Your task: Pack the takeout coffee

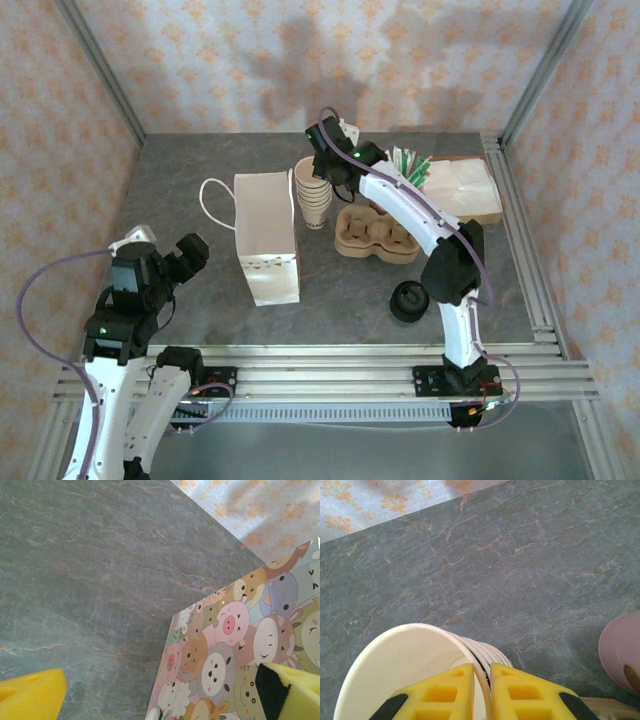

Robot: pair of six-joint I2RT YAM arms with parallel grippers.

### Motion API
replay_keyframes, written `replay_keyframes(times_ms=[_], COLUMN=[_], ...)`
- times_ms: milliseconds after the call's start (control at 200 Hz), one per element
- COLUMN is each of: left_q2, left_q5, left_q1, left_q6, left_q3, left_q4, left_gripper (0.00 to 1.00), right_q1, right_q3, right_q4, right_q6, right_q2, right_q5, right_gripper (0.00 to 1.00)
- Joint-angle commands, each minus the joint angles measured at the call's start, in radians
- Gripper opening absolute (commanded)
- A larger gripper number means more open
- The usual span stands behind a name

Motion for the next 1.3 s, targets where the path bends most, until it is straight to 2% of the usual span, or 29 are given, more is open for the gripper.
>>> replay_keyframes(times_ms=[0, 140, 205, 345, 571, 1081, 1296], left_q2=[-0.004, -0.003, -0.004, -0.004, -0.006, 0.000, 0.000], left_q5=[-0.036, -0.037, -0.039, -0.042, -0.046, -0.022, -0.012], left_q1=[0.003, 0.003, 0.003, 0.003, 0.004, 0.004, 0.003], left_q6=[-0.004, -0.002, -0.001, -0.001, 0.005, -0.012, -0.004], left_q3=[-0.009, -0.011, -0.011, -0.011, -0.007, 0.003, 0.023], left_q4=[-0.010, -0.006, -0.006, -0.008, -0.012, -0.001, -0.011], left_gripper=[0.99, 0.99, 0.99, 0.99, 0.99, 0.99, 0.99], right_q1=[0.001, 0.003, 0.006, 0.009, 0.012, 0.012, 0.012], right_q3=[0.010, 0.010, 0.011, 0.018, 0.066, 0.178, 0.198], right_q4=[-0.025, -0.020, -0.019, -0.018, -0.048, -0.075, -0.085], right_q6=[-0.010, -0.026, -0.036, -0.051, -0.099, -0.117, -0.126], right_q2=[0.003, 0.002, -0.001, -0.007, -0.020, -0.101, -0.215], right_q5=[0.007, -0.003, -0.004, -0.007, 0.019, 0.076, 0.071], right_gripper=[0.15, 0.14, 0.09, 0.08, 0.00, 0.00, 0.00])
